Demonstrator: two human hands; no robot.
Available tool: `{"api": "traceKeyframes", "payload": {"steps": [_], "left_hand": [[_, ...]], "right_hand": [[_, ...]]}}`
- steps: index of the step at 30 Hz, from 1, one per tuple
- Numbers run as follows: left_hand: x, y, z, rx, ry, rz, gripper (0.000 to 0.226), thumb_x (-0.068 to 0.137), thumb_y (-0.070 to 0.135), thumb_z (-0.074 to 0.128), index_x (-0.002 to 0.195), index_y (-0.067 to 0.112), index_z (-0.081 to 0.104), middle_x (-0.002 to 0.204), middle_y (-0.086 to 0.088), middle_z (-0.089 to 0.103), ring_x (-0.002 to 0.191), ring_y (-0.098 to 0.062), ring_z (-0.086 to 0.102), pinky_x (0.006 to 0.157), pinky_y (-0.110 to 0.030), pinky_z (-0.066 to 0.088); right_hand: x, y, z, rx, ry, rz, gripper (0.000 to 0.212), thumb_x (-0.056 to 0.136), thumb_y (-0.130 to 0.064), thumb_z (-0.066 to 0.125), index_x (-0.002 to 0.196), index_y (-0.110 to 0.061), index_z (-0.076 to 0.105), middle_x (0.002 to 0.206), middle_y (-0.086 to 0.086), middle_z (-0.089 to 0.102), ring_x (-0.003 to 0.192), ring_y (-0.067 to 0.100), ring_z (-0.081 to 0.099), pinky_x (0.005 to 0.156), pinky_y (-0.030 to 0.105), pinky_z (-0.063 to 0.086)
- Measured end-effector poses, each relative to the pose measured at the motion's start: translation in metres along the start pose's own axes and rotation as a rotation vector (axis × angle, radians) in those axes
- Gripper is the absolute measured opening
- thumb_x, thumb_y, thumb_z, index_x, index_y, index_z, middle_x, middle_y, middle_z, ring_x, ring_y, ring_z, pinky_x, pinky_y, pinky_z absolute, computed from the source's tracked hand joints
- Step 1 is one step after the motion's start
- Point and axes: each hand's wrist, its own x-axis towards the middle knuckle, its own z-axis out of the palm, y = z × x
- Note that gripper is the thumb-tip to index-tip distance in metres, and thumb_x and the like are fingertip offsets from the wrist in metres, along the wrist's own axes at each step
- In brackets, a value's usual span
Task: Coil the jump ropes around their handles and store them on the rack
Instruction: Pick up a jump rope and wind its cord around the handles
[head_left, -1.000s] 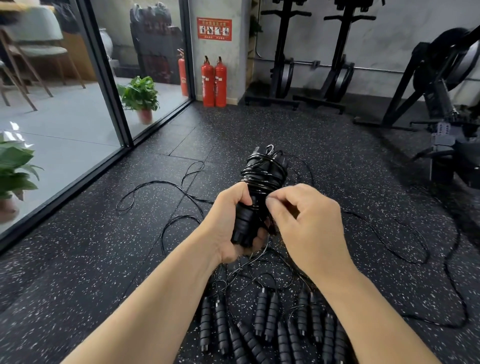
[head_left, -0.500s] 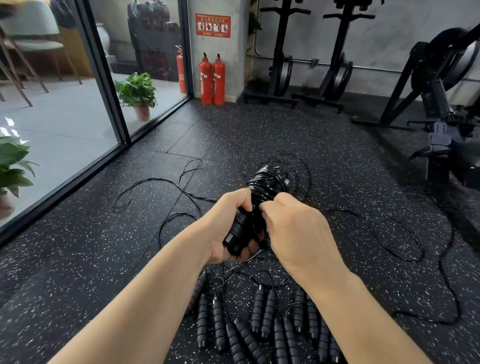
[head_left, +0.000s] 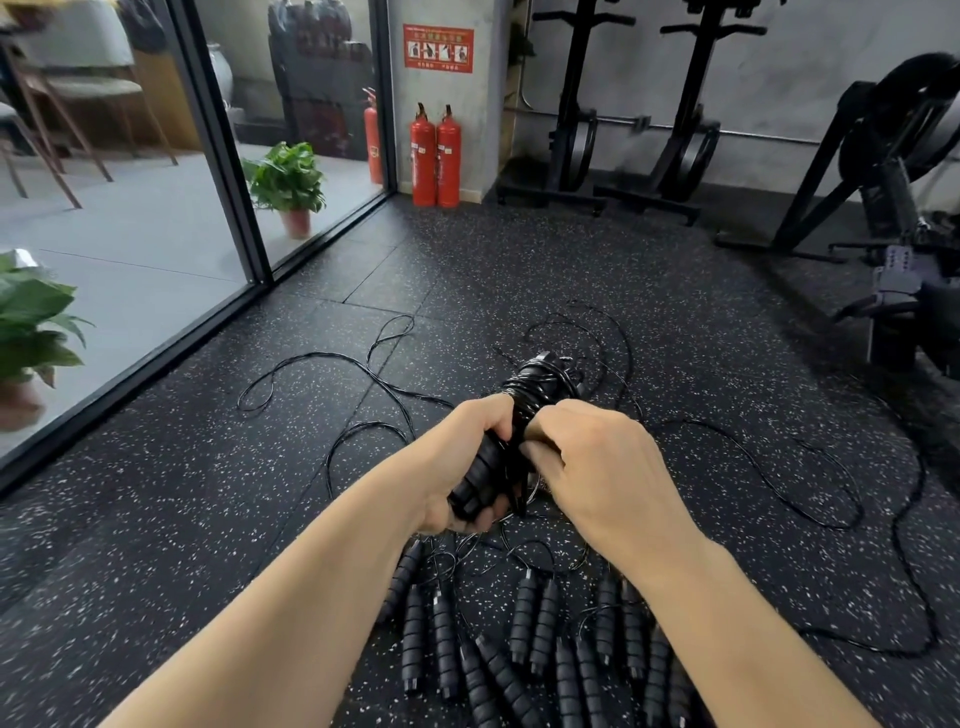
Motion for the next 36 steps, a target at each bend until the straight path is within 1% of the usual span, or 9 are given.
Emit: {"api": "traceKeyframes", "payload": {"steps": [4,8,13,18,22,25,31,33,36], "left_hand": [[0.002,-0.002,-0.001,0.008,-0.014,-0.013,0.026,0.069,0.035,0.048,0.063,0.011,0.058,0.061,-0.007,0.057,0.049,-0.018,0.048,0.049,-0.019,0.037],[0.001,0.000,-0.005,-0.013,-0.060,-0.050,0.031,0.071,0.036,0.047,0.056,0.011,0.058,0.060,-0.007,0.059,0.047,-0.018,0.049,0.048,-0.019,0.038],[0.000,0.002,-0.011,0.020,-0.077,-0.075,0.029,0.072,0.037,0.049,0.064,0.010,0.057,0.061,-0.008,0.058,0.047,-0.018,0.051,0.047,-0.019,0.039],[-0.002,0.008,-0.010,0.034,-0.112,-0.048,0.039,0.076,0.038,0.046,0.052,0.013,0.063,0.062,-0.006,0.061,0.049,-0.015,0.050,0.049,-0.018,0.035],[-0.005,0.009,-0.011,-0.130,-0.155,-0.076,0.025,0.066,0.036,0.054,0.065,0.012,0.060,0.068,-0.006,0.059,0.049,-0.017,0.051,0.048,-0.018,0.037],[-0.004,0.009,-0.013,-0.244,-0.217,-0.088,0.036,0.053,0.036,0.061,0.078,0.011,0.058,0.076,-0.008,0.059,0.050,-0.017,0.051,0.049,-0.018,0.038],[-0.003,0.005,-0.013,-0.381,-0.235,-0.062,0.031,0.056,0.035,0.064,0.072,0.008,0.064,0.073,-0.008,0.061,0.049,-0.016,0.051,0.045,-0.017,0.041],[-0.004,0.005,-0.012,-0.301,-0.139,-0.035,0.025,0.067,0.034,0.061,0.062,0.010,0.064,0.066,-0.006,0.060,0.048,-0.015,0.051,0.045,-0.017,0.039],[-0.002,0.004,-0.009,-0.211,0.006,0.026,0.024,0.073,0.035,0.061,0.075,0.012,0.058,0.063,-0.005,0.060,0.047,-0.015,0.052,0.045,-0.018,0.039]], "right_hand": [[0.000,0.002,0.004,-0.043,0.048,-0.053,0.013,0.088,-0.021,0.059,0.079,-0.012,0.061,0.076,0.000,0.059,0.064,0.027,0.059,0.055,0.039,0.048],[-0.003,0.000,0.006,-0.122,0.130,-0.094,0.014,0.081,-0.025,0.057,0.074,-0.014,0.056,0.068,-0.002,0.054,0.048,0.023,0.054,0.040,0.030,0.037],[-0.009,0.000,0.006,-0.065,0.181,-0.091,0.023,0.086,-0.034,0.043,0.076,-0.015,0.053,0.070,-0.004,0.052,0.046,0.019,0.051,0.040,0.030,0.038],[-0.008,0.001,0.001,-0.003,0.207,-0.085,0.026,0.090,-0.034,0.042,0.080,-0.014,0.054,0.073,-0.003,0.054,0.050,0.022,0.053,0.045,0.036,0.046],[-0.007,0.002,-0.001,0.133,0.235,0.034,0.015,0.093,-0.025,0.055,0.083,-0.013,0.056,0.077,-0.004,0.055,0.058,0.020,0.054,0.059,0.042,0.051],[-0.004,0.003,-0.003,0.190,0.243,0.077,0.015,0.092,-0.026,0.055,0.086,-0.013,0.057,0.081,-0.003,0.057,0.064,0.018,0.054,0.061,0.041,0.048],[0.000,0.005,-0.007,0.153,0.237,0.037,0.015,0.093,-0.025,0.055,0.086,-0.012,0.057,0.079,-0.003,0.055,0.061,0.018,0.054,0.057,0.039,0.048],[-0.001,0.003,-0.008,0.077,0.240,-0.023,0.013,0.092,-0.021,0.059,0.083,-0.012,0.056,0.076,-0.002,0.055,0.055,0.019,0.053,0.051,0.033,0.047],[-0.001,0.003,-0.008,0.007,0.236,-0.080,0.014,0.091,-0.016,0.064,0.081,-0.011,0.056,0.072,-0.002,0.054,0.049,0.017,0.050,0.052,0.012,0.039]]}}
